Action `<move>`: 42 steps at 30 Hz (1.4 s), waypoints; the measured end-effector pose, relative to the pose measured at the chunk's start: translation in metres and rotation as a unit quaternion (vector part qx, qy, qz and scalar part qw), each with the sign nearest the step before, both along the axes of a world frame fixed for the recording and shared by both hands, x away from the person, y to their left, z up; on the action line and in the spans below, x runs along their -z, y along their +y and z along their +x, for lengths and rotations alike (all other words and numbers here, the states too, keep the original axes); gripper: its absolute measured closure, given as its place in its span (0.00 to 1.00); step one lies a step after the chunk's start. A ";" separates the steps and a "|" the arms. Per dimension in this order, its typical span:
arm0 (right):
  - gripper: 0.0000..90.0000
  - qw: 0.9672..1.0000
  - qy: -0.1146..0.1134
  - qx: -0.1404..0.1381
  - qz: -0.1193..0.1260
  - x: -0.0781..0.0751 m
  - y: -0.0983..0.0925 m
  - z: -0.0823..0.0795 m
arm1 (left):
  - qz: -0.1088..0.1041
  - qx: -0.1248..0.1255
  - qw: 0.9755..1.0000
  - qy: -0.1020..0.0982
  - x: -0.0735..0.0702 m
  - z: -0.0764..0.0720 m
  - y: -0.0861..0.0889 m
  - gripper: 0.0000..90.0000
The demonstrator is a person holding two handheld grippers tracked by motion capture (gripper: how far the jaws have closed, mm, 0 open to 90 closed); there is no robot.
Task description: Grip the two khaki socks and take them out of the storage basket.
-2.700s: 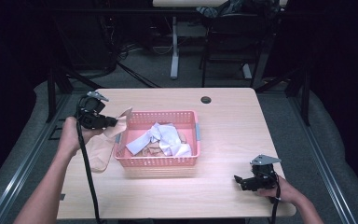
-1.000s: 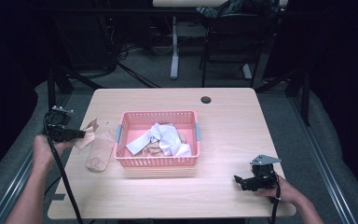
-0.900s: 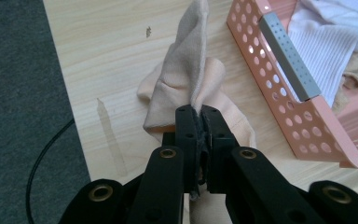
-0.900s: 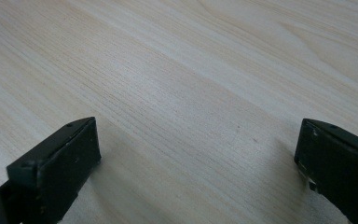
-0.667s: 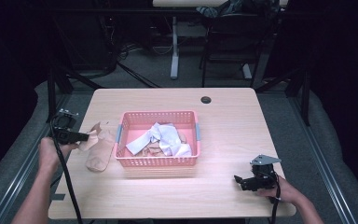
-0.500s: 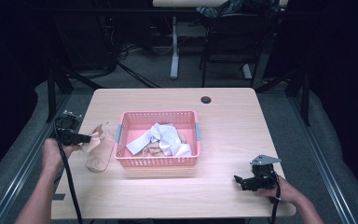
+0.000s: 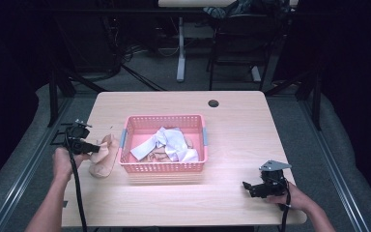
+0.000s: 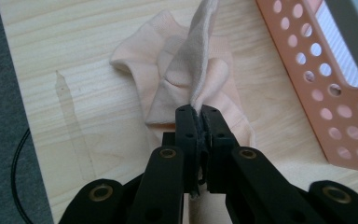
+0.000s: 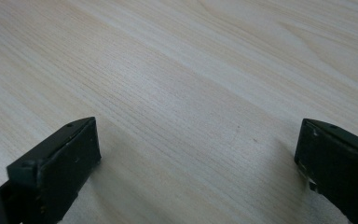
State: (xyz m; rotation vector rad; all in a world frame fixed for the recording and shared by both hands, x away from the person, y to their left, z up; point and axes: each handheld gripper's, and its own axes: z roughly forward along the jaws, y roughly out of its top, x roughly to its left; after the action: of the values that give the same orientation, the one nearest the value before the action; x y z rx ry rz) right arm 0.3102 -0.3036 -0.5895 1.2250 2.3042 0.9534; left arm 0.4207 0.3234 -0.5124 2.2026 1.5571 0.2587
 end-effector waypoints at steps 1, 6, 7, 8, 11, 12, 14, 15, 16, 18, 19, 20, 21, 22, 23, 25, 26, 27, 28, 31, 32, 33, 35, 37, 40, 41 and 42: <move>0.00 1.000 0.001 0.000 -0.001 0.000 0.000 0.000 | 0.001 -0.003 1.000 0.000 0.002 0.000 -0.001 0.96; 0.00 1.000 0.000 0.000 -0.001 0.000 0.000 0.000 | 0.004 -0.005 1.000 0.008 0.009 0.002 -0.002 0.96; 0.00 1.000 0.000 0.000 -0.001 0.000 0.000 0.000 | 0.005 -0.007 1.000 0.012 0.013 0.003 -0.003 0.96; 0.00 1.000 0.001 0.000 -0.001 0.000 0.000 0.000 | 0.004 -0.008 1.000 0.015 0.014 0.004 -0.003 0.96; 0.00 1.000 0.000 0.000 0.000 0.000 0.000 0.000 | 0.006 -0.010 1.000 0.019 0.020 0.005 -0.004 0.96; 0.00 1.000 0.000 0.000 0.000 0.000 0.000 0.000 | 0.007 -0.011 1.000 0.020 0.021 0.005 -0.005 0.96; 0.00 1.000 0.000 0.000 0.000 0.000 0.000 0.000 | 0.006 -0.013 1.000 0.023 0.024 0.006 -0.005 0.96; 0.00 1.000 0.000 0.000 0.000 0.000 0.000 0.000 | 0.006 -0.014 1.000 0.022 0.025 0.006 -0.005 0.95; 0.00 1.000 0.002 0.001 -0.001 0.000 0.000 0.000 | 0.004 -0.015 1.000 0.022 0.025 0.006 -0.005 0.95; 0.00 1.000 0.000 0.000 -0.001 0.000 0.000 0.000 | 0.002 -0.019 1.000 0.019 0.025 0.006 -0.004 0.92; 0.00 1.000 0.001 0.001 0.000 0.000 0.000 0.000 | 0.000 -0.020 1.000 0.019 0.024 0.006 -0.003 0.89; 0.00 1.000 0.001 0.000 0.000 0.000 0.000 0.000 | 0.000 -0.021 1.000 0.017 0.023 0.005 -0.002 0.86; 0.00 1.000 0.001 0.000 0.000 0.000 0.000 0.000 | 0.000 -0.025 1.000 0.016 0.021 0.004 -0.001 0.81; 0.00 1.000 0.001 0.000 0.000 0.000 0.000 0.000 | 0.000 -0.025 1.000 0.016 0.021 0.004 -0.001 0.72; 0.00 1.000 0.000 0.000 0.000 0.000 0.000 0.000 | -0.005 -0.032 0.999 0.011 0.016 0.002 0.001 0.65; 0.00 1.000 0.000 0.001 0.001 0.000 0.000 0.000 | 0.000 -0.036 0.999 -0.001 0.010 -0.001 0.002 0.51; 0.00 1.000 0.001 0.000 0.000 0.000 0.000 0.000 | 0.003 -0.036 0.999 -0.007 0.007 -0.002 0.003 0.45; 0.00 1.000 0.001 0.000 0.000 0.000 0.000 0.000 | -0.003 -0.036 0.999 -0.007 0.004 -0.003 0.004 0.40; 0.00 1.000 0.001 0.000 0.000 0.000 0.000 0.000 | -0.007 -0.037 0.999 -0.009 0.001 -0.005 0.005 0.36; 0.00 1.000 0.001 0.000 0.000 0.000 0.000 0.000 | -0.009 -0.037 0.999 -0.021 -0.005 -0.008 0.006 0.29; 0.00 1.000 0.000 0.000 0.000 0.000 0.000 0.000 | -0.011 -0.036 0.999 -0.025 -0.009 -0.010 0.006 0.26; 0.00 1.000 0.000 0.001 0.000 0.000 0.000 0.000 | -0.011 -0.035 0.999 -0.033 -0.014 -0.014 0.006 0.24; 0.00 1.000 0.000 0.001 0.001 0.000 0.000 0.000 | -0.008 -0.033 0.999 -0.039 -0.020 -0.019 0.006 0.20; 0.00 1.000 0.000 0.000 0.000 0.000 0.000 0.000 | -0.010 -0.032 0.998 -0.046 -0.024 -0.024 0.006 0.17; 0.00 1.000 0.000 0.000 -0.001 0.000 0.000 0.000 | -0.019 -0.032 0.998 -0.057 -0.027 -0.033 0.007 0.15; 0.00 1.000 0.000 0.000 -0.001 0.000 0.000 0.000 | -0.026 -0.034 0.997 -0.059 -0.026 -0.036 0.008 0.14; 0.00 1.000 0.000 0.000 0.000 0.000 0.000 0.000 | -0.031 -0.036 0.997 -0.060 -0.025 -0.040 0.008 0.13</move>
State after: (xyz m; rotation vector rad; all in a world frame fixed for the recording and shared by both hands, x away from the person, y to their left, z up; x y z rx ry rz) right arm 0.3102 -0.3037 -0.5894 1.2253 2.3047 0.9522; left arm 0.3812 0.3317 -0.4870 2.0473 1.5608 0.3532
